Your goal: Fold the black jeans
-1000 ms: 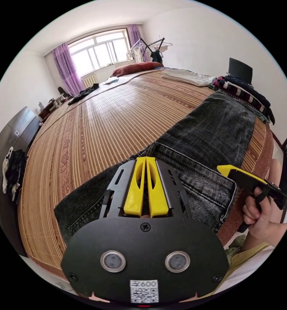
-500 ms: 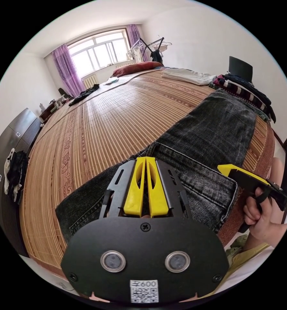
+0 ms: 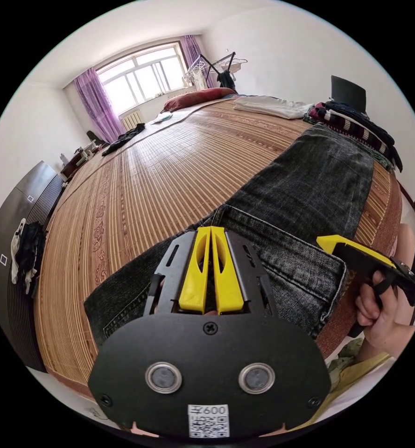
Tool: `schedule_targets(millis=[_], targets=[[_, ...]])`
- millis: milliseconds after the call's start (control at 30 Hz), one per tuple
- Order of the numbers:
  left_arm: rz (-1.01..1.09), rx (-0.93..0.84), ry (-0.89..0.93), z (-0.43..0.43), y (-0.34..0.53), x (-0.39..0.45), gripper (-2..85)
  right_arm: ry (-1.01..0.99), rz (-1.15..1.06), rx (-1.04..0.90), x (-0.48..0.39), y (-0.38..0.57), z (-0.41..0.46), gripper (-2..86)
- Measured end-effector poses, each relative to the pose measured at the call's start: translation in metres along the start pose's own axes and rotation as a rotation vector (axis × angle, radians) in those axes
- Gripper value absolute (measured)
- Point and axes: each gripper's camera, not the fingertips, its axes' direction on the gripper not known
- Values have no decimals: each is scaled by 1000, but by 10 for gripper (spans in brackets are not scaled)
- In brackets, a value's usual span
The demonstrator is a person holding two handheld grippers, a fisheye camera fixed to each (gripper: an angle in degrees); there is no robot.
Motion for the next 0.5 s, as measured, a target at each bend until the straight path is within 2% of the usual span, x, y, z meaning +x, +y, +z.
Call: schedule_targets(millis=[167,400,500], targets=[[-33,-29,62,-20,-10,-46,1,60,-38,-5,-11,-1,2,-8],[122,-215,18,-51,-58,-94,1,-25,29,-15,4,-6,-4,-8],[181,-223,1,-67,-68,-120,2,-43,37,-20,7,-7,-5,-8]])
